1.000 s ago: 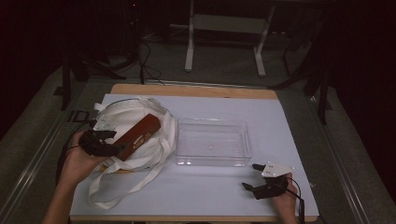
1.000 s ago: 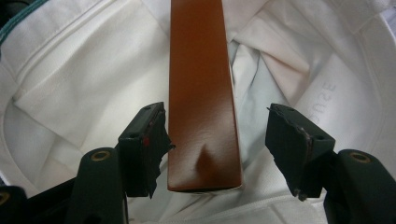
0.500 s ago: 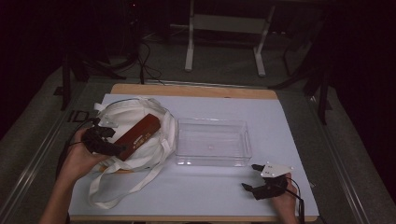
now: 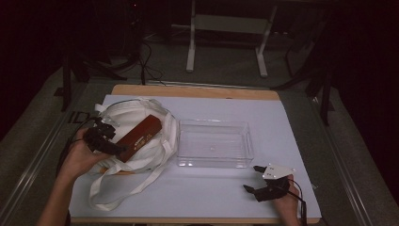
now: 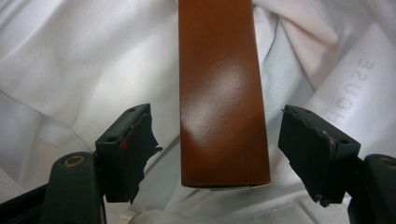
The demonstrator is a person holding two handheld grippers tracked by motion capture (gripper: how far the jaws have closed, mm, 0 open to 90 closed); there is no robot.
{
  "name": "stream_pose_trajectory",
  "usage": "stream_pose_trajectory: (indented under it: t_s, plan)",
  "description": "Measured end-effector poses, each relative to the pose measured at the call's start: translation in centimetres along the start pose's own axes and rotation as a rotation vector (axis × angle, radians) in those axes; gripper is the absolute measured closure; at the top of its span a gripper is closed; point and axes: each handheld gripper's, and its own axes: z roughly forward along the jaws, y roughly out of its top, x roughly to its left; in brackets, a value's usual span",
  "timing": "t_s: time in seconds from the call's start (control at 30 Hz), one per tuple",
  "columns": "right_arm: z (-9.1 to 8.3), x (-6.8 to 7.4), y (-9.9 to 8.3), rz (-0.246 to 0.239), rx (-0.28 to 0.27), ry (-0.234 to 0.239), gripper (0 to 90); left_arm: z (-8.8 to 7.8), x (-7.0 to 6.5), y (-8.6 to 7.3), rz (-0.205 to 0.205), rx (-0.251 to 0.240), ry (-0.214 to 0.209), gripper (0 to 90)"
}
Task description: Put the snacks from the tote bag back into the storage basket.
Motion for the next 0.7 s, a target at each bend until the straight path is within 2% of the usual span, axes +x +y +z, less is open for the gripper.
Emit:
stream_pose_trajectory:
  t_s: [0.23,0.57,0.7]
  plan:
    - [0.0,0.0,0.0,0.0,0.0,0.0,16.7,0.6,0.3,0.2,-0.006,0.03,-0.028,27.9]
    - [0.0,0.0,0.0,-0.001,0.0,-0.001,16.7,1.1,0.4,0.4,-0.011,0.073,-0.045,31.7]
    - [0.0,0.0,0.0,0.0,0.0,0.0,16.7,1.3,0.6,0.4,-0.026,0.088,-0.057,34.0]
